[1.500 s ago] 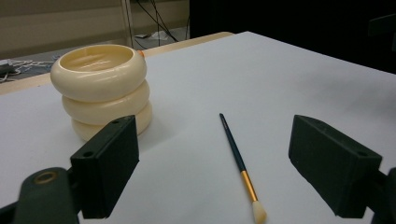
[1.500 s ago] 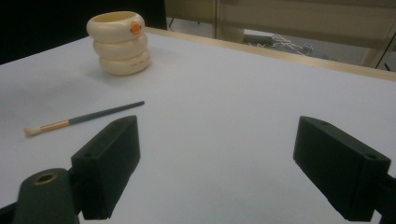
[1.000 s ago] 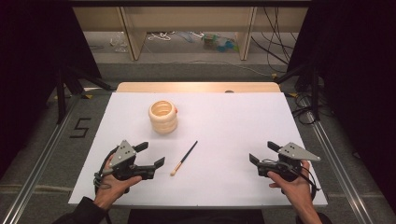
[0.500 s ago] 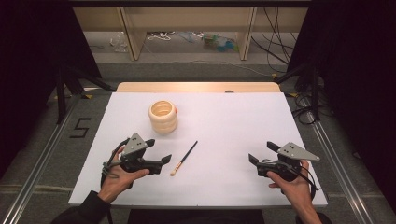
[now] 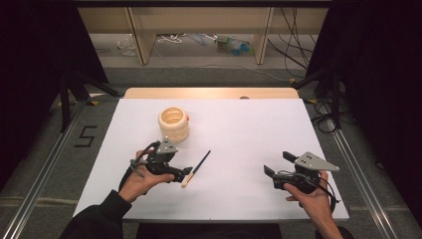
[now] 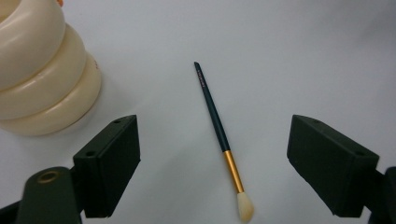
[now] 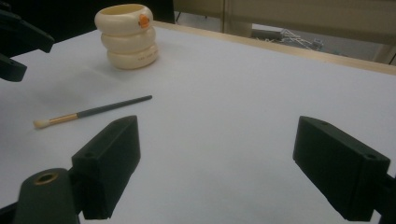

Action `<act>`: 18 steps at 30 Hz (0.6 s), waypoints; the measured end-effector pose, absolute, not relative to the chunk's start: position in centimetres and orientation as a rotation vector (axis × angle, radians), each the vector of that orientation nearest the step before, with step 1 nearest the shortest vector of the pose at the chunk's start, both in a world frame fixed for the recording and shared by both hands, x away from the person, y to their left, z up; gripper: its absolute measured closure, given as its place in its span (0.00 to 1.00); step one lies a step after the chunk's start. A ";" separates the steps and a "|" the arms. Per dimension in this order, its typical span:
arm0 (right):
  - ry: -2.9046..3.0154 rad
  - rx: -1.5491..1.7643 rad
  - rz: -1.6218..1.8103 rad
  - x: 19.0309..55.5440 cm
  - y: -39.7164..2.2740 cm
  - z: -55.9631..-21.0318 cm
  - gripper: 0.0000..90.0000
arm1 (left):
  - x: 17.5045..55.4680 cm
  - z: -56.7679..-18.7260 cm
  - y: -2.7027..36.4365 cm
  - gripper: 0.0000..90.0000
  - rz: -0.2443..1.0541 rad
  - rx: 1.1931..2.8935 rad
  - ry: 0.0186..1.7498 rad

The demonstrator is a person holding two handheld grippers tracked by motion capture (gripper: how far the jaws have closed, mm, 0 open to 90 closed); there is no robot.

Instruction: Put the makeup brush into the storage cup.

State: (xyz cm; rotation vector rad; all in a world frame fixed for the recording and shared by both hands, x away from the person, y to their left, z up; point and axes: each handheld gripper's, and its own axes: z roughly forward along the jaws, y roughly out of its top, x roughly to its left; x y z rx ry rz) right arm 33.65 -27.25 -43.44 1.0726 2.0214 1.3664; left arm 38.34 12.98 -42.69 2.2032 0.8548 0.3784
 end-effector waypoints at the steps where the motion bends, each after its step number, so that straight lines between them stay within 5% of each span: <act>1: 2.021 1.073 1.366 33.7 -27.2 -43.4 0.18 | 38.3 -42.7 13.0 0.19 0.378 2.203 0.855; 18: 2.034 1.051 1.392 33.7 -26.9 -43.6 0.18 | 40.5 -43.5 9.9 0.23 0.313 2.398 0.856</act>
